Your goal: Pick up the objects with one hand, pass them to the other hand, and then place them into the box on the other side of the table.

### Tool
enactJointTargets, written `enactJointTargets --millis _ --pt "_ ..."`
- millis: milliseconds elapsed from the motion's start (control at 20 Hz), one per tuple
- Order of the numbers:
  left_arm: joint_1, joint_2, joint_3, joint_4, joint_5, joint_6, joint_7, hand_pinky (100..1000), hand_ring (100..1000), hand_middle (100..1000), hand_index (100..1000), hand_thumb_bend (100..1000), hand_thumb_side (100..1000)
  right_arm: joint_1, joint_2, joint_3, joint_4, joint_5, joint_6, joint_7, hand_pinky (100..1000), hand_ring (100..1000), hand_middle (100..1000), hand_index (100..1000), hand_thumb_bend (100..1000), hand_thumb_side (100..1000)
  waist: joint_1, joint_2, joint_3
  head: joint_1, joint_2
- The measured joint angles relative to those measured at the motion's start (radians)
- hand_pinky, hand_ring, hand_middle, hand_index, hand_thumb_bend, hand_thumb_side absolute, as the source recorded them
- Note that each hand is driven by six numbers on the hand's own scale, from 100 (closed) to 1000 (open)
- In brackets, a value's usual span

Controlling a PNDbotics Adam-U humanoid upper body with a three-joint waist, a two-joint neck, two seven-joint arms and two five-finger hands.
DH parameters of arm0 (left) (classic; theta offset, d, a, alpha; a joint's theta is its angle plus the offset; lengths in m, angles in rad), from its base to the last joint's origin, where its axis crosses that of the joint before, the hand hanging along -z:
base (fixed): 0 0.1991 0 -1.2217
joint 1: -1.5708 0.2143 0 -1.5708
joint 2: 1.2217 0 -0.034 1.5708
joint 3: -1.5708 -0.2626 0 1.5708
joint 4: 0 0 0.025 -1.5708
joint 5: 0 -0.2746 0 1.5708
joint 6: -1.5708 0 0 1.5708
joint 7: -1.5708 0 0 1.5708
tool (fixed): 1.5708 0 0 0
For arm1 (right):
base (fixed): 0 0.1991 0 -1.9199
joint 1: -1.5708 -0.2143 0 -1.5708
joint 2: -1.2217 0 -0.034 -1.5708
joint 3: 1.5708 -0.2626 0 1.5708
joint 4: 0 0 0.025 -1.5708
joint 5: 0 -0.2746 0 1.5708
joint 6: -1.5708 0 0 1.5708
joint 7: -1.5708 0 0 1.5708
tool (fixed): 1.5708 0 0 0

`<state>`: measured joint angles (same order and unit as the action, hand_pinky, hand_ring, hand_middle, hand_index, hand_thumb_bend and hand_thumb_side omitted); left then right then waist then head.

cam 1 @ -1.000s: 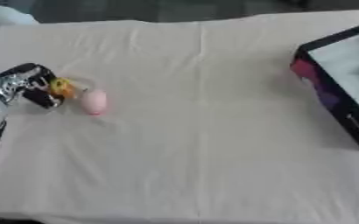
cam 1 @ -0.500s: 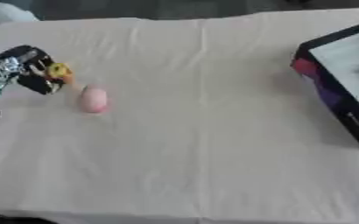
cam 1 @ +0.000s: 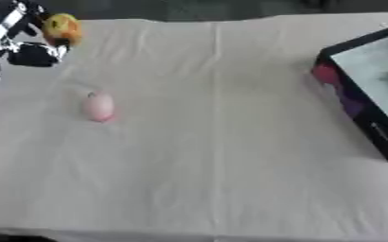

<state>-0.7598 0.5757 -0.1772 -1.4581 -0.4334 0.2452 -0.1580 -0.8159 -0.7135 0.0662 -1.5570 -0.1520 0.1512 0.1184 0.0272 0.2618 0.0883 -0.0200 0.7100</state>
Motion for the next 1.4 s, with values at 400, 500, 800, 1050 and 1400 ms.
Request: enactJointTargets --millis 400,500,800,1050,1400 --pt "0.049 -0.118 -0.03 -0.05 0.02 -0.05 0.132 715 697 634 632 100 160 -0.086 0.092 0.118 -0.022 0.102 -0.019 0.178 929 925 923 934 100 319 -0.02 -0.002 0.001 -0.02 -0.002" --pt "0.059 -0.141 -0.033 -0.05 0.019 -0.064 0.157 715 697 633 631 100 165 -0.103 0.112 0.142 -0.022 0.131 -0.024 0.212 927 923 921 934 100 316 -0.022 -0.002 0.001 -0.024 -0.002" --pt "0.078 -0.203 -0.049 -0.049 0.019 -0.123 0.224 715 697 632 631 100 179 -0.151 0.183 0.203 -0.005 0.211 -0.038 0.294 925 922 921 934 100 315 -0.025 -0.002 -0.001 -0.033 -0.001" --pt "0.084 -0.243 -0.062 -0.037 0.016 -0.181 0.255 713 695 630 629 100 182 -0.181 0.245 0.238 0.032 0.261 -0.044 0.328 924 924 923 937 100 309 -0.029 -0.002 -0.001 -0.04 -0.001" --pt "0.087 -0.285 -0.084 -0.03 0.019 -0.262 0.281 715 695 629 629 100 189 -0.205 0.317 0.269 0.078 0.303 -0.059 0.371 927 931 934 955 100 293 -0.032 -0.002 0.001 -0.052 -0.001"
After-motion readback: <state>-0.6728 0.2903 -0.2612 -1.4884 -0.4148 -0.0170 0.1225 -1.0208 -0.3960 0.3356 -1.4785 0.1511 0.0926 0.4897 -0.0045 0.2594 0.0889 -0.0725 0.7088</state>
